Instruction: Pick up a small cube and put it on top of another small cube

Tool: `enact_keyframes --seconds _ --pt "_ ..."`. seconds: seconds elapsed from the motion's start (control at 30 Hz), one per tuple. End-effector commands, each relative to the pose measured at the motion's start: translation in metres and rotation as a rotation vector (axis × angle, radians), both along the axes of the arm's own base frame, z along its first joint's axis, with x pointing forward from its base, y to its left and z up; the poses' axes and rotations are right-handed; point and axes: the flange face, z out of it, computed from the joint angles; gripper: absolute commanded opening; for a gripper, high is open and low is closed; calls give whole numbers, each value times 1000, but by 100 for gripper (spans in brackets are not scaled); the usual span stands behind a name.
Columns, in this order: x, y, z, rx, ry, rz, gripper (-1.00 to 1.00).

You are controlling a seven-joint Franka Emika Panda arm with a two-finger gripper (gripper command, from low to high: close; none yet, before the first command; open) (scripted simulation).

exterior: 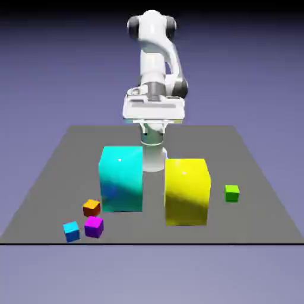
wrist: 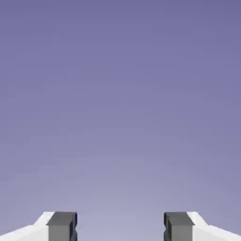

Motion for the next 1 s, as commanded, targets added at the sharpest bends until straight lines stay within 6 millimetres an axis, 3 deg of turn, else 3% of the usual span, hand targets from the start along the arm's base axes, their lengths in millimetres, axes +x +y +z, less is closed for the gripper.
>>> enact_keyframes --seconds 0.0,0.23,0.47,0.7,0.97 --pt "8 -8 -7 9 46 -13 0" --pt "55 -65 -68 72 363 -98 0" --pt "80 -127 -138 132 668 -180 0" --pt "83 -189 -206 189 954 -260 0" --pt "67 -255 -272 245 1254 -351 0"
